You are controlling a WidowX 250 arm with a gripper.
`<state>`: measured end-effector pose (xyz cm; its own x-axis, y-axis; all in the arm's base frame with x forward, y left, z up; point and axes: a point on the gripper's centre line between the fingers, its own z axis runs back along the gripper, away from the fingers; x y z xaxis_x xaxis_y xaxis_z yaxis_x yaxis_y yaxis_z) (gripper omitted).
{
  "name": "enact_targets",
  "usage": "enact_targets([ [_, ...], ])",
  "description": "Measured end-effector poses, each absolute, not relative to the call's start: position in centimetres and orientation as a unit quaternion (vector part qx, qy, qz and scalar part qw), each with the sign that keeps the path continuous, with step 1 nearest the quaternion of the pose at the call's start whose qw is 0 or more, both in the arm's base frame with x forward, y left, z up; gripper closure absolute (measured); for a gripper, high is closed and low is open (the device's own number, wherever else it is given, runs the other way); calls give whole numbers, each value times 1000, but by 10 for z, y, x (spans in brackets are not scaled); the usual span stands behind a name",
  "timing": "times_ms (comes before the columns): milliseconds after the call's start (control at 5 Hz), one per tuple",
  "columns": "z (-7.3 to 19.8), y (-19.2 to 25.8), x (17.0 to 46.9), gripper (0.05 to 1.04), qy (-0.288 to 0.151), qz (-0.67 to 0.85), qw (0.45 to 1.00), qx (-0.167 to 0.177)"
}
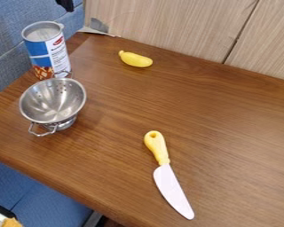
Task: Move the can to the center of the table
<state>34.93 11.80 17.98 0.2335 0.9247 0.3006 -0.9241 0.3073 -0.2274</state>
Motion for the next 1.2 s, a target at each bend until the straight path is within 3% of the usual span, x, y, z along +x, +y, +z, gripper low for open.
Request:
enact_targets([
  [400, 171, 135, 341, 83, -163, 624, 764, 17],
  [800, 184, 189, 324, 83, -152, 728, 668, 22],
  [1000, 176, 219, 318, 83, -145, 759, 634, 37],
  [1200, 147, 250, 318, 83, -134, 791, 594, 64],
])
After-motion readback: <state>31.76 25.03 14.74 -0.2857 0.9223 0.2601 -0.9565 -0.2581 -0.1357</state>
